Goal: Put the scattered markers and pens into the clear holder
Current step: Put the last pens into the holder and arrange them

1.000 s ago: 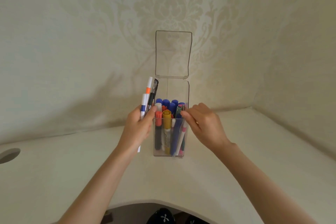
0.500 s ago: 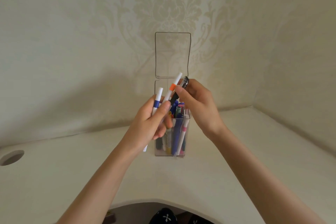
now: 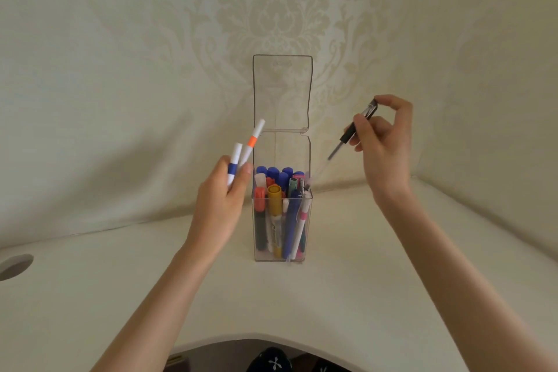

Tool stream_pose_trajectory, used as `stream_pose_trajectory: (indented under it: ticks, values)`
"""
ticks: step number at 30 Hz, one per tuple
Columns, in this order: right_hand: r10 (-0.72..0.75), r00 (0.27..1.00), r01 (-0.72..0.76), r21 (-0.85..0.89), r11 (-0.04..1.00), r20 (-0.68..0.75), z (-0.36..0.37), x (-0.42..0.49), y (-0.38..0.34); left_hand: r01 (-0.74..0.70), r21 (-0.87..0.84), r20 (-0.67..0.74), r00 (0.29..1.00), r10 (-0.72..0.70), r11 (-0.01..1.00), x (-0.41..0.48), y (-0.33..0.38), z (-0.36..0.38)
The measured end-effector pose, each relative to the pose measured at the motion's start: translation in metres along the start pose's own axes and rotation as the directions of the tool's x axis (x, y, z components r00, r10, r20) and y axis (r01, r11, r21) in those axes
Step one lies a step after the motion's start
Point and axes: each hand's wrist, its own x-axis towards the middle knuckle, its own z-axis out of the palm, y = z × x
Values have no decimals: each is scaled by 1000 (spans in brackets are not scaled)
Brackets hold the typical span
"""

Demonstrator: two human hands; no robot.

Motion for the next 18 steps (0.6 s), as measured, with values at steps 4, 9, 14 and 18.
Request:
stream_pose_trajectory:
  ticks: [4,9,14,18]
  values:
    - [-55,997,61,-91,994,60,-1,-4,2,107,-45,61,993,-105,993,-11,-10,11]
    - [-112,992,118,-106,987,64,5,-10,1,158,-102,95,984,-149,982,-12,-11,15]
    - [-161,980,182,-196,964,116,15,-13,4,204,-151,104,976,-190,967,-11,-13,15]
    - [-147,938,246,-307,919,313,21,-23,8,202,-180,117,976,-183,963,-11,-15,16]
